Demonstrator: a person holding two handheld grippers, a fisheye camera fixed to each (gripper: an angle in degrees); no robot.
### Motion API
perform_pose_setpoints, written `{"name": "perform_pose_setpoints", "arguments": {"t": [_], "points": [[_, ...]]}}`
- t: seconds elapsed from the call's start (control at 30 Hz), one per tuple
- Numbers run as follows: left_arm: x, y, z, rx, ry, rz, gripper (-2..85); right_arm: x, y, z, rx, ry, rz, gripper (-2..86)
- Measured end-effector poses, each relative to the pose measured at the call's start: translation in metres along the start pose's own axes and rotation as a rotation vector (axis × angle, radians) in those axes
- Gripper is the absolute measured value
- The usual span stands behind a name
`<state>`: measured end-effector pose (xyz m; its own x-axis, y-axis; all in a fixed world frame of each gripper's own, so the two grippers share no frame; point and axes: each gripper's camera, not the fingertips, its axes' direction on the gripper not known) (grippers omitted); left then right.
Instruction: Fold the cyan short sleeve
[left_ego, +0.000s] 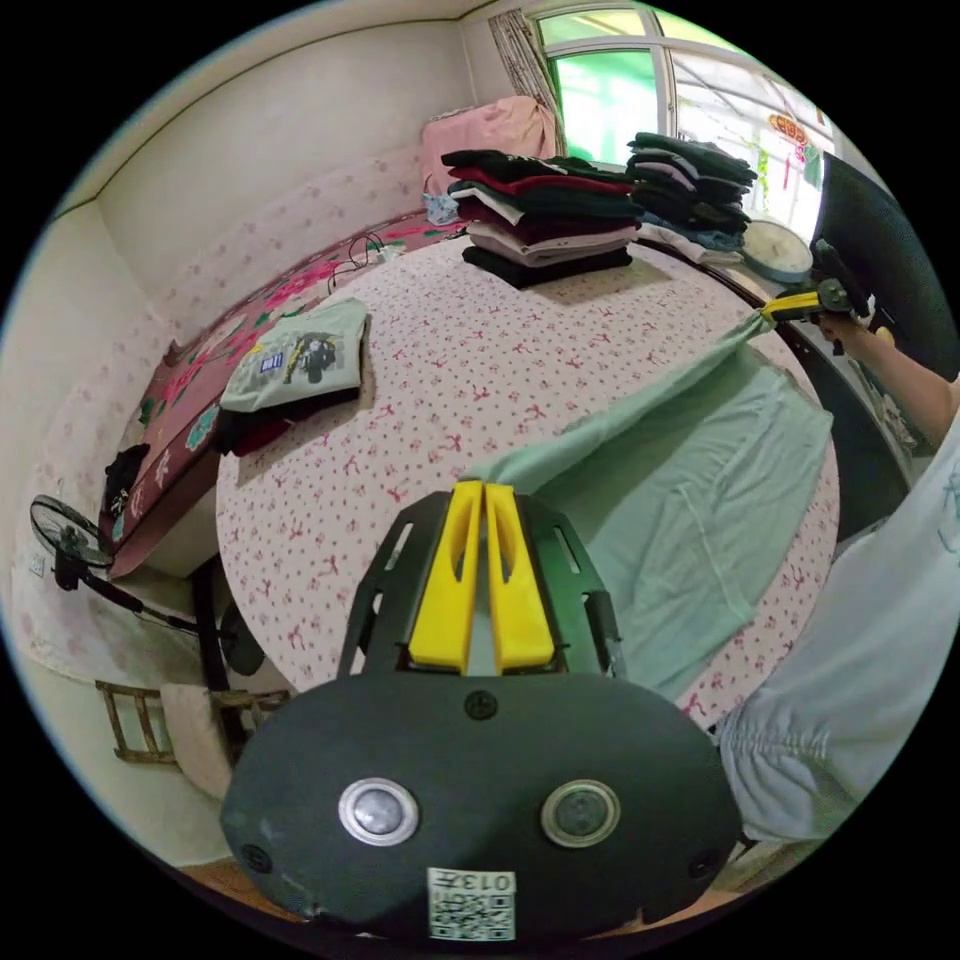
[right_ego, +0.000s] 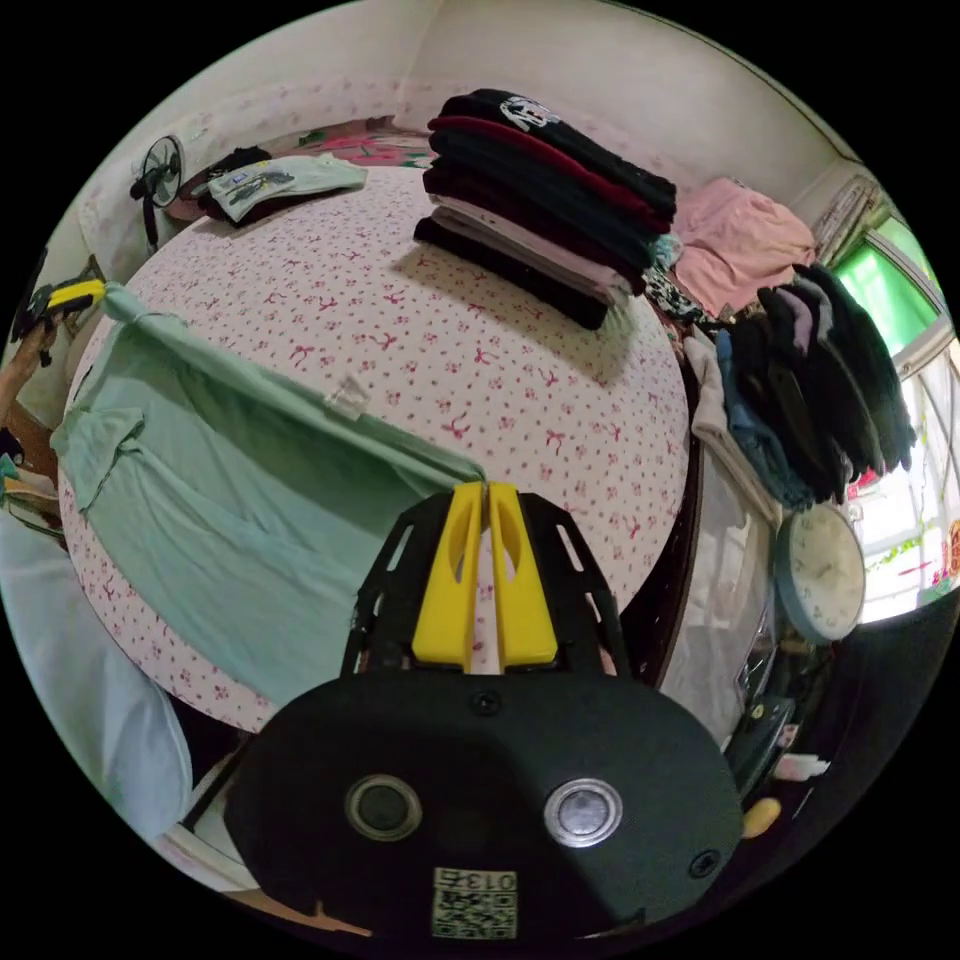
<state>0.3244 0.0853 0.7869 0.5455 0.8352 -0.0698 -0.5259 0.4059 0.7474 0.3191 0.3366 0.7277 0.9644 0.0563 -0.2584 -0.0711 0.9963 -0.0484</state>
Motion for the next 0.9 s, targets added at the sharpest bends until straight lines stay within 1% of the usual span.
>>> {"name": "perform_pose_setpoints", "arguments": {"t": [0.03,0.2,0.4,0.5,0.63,0.73,0.83,0.9], "points": [[0.009,0.010,0.006,-0.040,-0.007,0.006,-0.2,-0.005,0.011,0.006,-0.029,-0.010,0.006,0.6],[0.031,0.031,0.035,-0.132,0.019,-0.011,-0.2,-0.025,0.039,0.032,-0.098,0.005,0.023,0.6],[0.040,0.037,0.010,-0.074,0.010,-0.038,-0.2,-0.028,0.052,0.018,-0.027,0.048,0.051,0.6],[0.043,0.047,0.014,-0.089,0.026,-0.068,-0.2,-0.031,0.058,0.027,-0.057,0.035,0.043,0.7],[0.058,0.057,0.020,-0.128,0.018,-0.032,-0.2,-0.038,0.067,0.022,-0.021,0.058,0.010,0.8],[0.064,0.061,0.026,-0.151,0.023,-0.027,-0.2,-0.041,0.077,0.023,-0.046,0.066,-0.031,1.0],[0.070,0.064,0.028,-0.166,0.031,-0.017,-0.1,-0.040,0.089,0.017,-0.028,0.056,-0.049,1.3],[0.072,0.069,0.025,-0.185,0.011,-0.023,-0.1,-0.036,0.095,0.011,-0.037,0.057,-0.036,1.5]]}}
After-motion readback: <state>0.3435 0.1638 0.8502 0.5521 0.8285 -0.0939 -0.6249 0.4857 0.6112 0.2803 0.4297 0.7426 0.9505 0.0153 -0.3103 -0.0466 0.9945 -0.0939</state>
